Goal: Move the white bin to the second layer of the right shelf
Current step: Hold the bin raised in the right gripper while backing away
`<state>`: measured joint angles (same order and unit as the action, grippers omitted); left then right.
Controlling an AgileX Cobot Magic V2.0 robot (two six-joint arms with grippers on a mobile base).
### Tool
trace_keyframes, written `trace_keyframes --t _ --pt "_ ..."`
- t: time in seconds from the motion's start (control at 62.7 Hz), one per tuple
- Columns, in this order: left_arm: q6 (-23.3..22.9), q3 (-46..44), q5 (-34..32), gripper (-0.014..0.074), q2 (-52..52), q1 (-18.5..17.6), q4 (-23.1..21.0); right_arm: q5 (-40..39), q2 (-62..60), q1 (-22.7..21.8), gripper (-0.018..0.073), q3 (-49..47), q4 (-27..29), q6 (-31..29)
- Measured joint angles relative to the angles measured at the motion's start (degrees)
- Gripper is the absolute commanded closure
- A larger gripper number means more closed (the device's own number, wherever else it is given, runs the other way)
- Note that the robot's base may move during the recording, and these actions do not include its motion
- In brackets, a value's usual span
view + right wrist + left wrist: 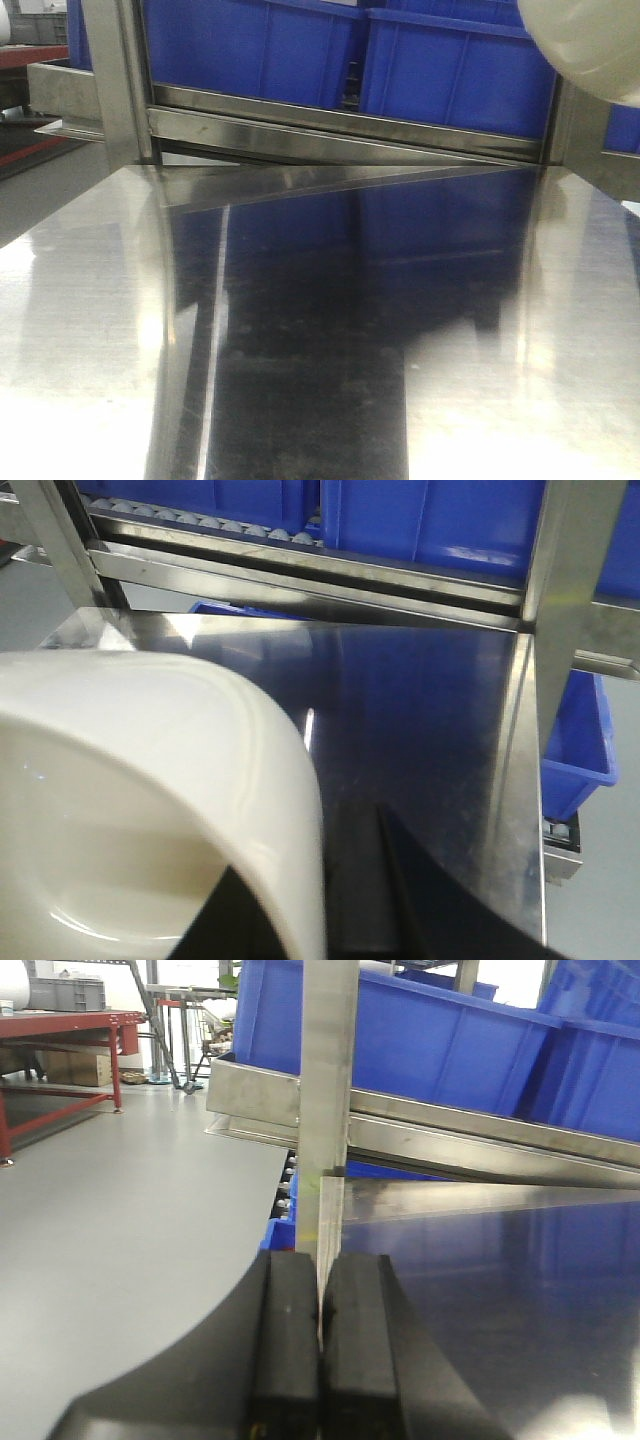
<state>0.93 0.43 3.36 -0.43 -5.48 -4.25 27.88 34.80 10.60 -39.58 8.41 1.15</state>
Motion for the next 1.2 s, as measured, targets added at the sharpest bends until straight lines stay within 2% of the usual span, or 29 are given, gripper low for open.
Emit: trace_keyframes --t 1.197 --pt "0.0 0.0 0.0 0.0512 0.0 0.0 0.0 0.0 0.0 0.0 0.0504 0.0 0.0 0.0"
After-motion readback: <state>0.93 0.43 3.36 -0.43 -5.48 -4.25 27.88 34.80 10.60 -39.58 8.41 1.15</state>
